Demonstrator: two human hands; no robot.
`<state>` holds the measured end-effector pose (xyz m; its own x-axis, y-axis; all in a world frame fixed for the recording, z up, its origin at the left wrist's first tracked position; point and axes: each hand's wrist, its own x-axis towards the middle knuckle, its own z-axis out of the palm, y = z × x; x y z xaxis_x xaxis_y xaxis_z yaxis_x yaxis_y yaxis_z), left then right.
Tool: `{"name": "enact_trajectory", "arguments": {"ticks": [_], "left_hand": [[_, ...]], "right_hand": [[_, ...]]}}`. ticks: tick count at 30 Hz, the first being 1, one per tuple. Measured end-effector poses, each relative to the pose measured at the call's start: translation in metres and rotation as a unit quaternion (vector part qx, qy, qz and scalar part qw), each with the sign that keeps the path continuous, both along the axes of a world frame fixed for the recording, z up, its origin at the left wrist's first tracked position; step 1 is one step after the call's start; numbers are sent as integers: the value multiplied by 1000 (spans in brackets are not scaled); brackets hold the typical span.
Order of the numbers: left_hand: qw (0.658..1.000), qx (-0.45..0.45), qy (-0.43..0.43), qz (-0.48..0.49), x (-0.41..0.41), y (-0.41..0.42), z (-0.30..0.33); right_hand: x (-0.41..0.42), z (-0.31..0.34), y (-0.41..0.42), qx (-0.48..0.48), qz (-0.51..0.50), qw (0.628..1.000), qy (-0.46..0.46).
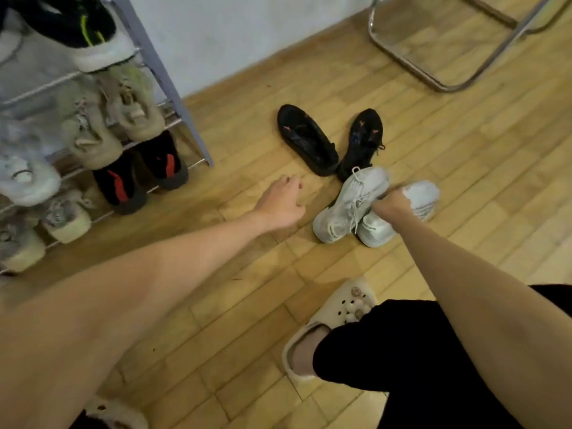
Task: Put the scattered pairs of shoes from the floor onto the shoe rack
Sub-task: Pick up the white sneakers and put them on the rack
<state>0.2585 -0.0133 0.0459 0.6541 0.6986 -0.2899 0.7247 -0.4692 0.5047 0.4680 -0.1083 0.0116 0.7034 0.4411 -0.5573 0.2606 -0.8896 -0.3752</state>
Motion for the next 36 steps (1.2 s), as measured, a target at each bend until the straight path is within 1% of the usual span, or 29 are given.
{"name": "enact_trajectory", "arguments": {"ticks": [3,7,10,14,19,21,25,27,32,34,36], "left_hand": [[997,-39,59,-27,24,-9,-31],[986,-110,117,-38,49,-22,-70],[980,-157,124,-4,66,-29,-93],[975,-182,130,16,81,-35,-114],[976,-185,103,58,89,-34,-127],[971,-199,82,108,91,-33,-128],[932,-255,41,256,89,-23,-124],[915,-264,8,304,79,-18,-121],[914,-252,-14,316,35,-8,-109],[912,-257,-31,319,17,-9,-105],[905,-261,-50,332,4,-15,-96]], "right_hand": [[4,-30,-11,-3,-72,997,41],[0,-60,-16,19,-185,978,91],[1,-74,-17,31,-204,974,96],[8,-84,-17,38,-212,971,103],[17,-101,-22,40,-210,969,124],[16,-105,-23,31,-208,971,115],[10,-108,-20,22,-217,972,90],[6,-106,-16,14,-219,973,74],[-4,-101,-3,-45,-213,975,55],[-8,-100,-3,-42,-198,978,44],[-13,-95,1,-34,-190,979,65]]}}
